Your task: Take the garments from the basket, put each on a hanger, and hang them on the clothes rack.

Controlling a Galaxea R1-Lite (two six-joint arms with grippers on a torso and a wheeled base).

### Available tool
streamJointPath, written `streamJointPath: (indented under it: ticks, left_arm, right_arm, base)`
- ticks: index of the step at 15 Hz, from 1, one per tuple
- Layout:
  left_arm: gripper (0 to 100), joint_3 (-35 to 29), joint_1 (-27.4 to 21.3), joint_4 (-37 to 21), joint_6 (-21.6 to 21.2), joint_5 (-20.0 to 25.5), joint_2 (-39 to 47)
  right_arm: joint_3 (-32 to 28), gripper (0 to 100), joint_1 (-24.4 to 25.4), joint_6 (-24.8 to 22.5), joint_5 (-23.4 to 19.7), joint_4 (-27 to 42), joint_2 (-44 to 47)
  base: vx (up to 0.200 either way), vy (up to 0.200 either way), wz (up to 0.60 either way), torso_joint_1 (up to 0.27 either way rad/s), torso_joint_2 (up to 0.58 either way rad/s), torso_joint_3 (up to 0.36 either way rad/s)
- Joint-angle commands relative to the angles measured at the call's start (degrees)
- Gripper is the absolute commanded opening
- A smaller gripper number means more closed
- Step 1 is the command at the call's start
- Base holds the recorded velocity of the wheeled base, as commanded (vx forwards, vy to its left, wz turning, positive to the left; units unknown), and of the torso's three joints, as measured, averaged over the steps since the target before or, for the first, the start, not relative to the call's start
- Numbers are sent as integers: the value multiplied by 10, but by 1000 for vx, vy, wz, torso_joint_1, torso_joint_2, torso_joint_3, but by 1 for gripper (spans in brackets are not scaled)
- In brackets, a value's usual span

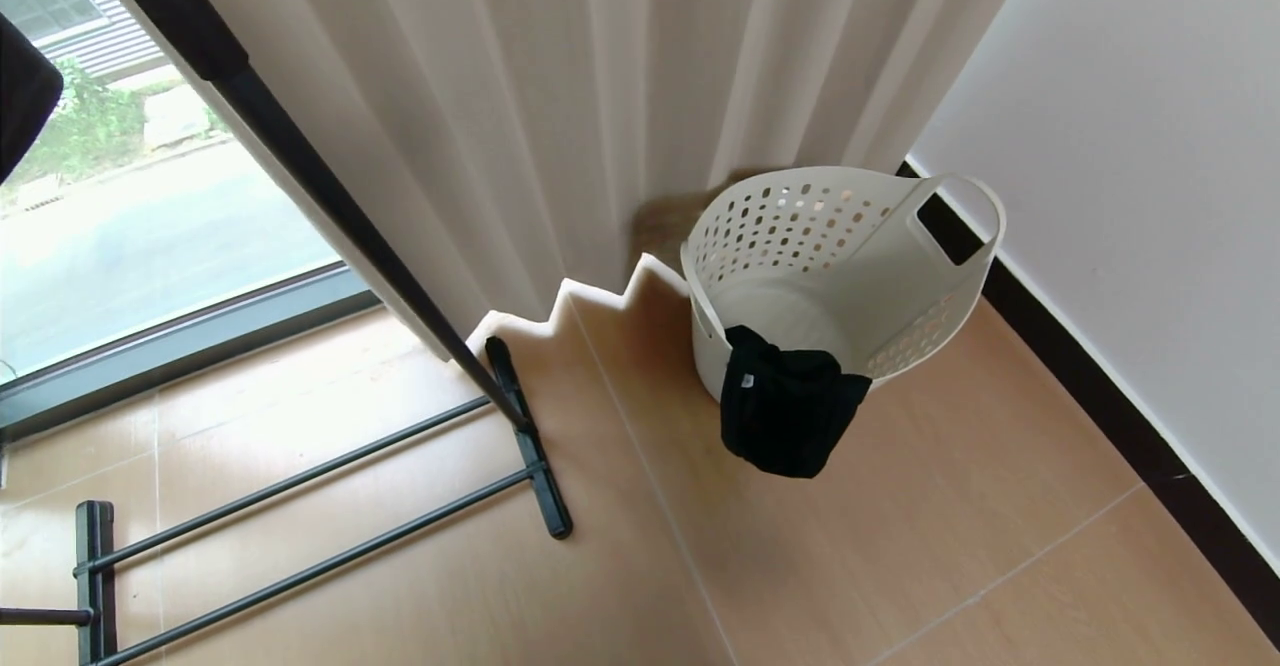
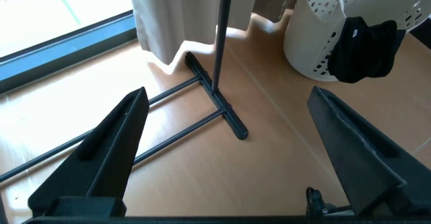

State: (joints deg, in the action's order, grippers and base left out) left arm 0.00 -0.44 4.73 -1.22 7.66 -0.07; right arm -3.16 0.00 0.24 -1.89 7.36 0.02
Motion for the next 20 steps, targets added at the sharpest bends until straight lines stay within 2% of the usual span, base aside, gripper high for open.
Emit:
streamJointPath:
  ticks: [1,5,6,7,9,11,12,15,18,20]
  left_arm:
    - [100,0,0,0,0,0,1]
    - [100,0,0,0,-2,0,1]
    - [100,0,0,0,2,-2,1]
    - [100,0,2,1,-1,1,1]
    - [100,0,2,2,-2,0,1]
    - [100,0,2,2,-2,0,1]
    - [100,0,2,2,-2,0,1]
    - [100,0,2,2,-2,0,1]
    - [100,0,2,2,-2,0,1]
    - [100,0,2,2,-2,0,1]
  right_arm:
    - [0,100,0,0,0,-1,1]
    - [-1,100,-2,-35,1,4,17]
    - [-4,100,-3,-47,0,-2,63]
    - [-20,100,10,-45,-4,-13,151]
    - [-55,100,47,16,-30,-38,303]
    - [-97,100,98,3,-52,-54,414]
    - [-128,100,119,-18,-55,-59,476]
    - [-226,100,120,-111,-55,-80,645]
    - [-343,100,124,-201,-56,-82,772]
    - [-400,100,130,-271,-57,-81,818]
  base:
    - [0,0,0,7,7,-203]
    - [0,0,0,-2,1,-173]
    - [0,0,0,2,7,-51]
    - [0,0,0,0,0,0]
    - [0,0,0,0,0,0]
    - [0,0,0,0,0,0]
    - [0,0,0,0,0,0]
    - [0,0,0,0,0,0]
    - [0,0,0,0,0,0]
    - [0,0,0,0,0,0]
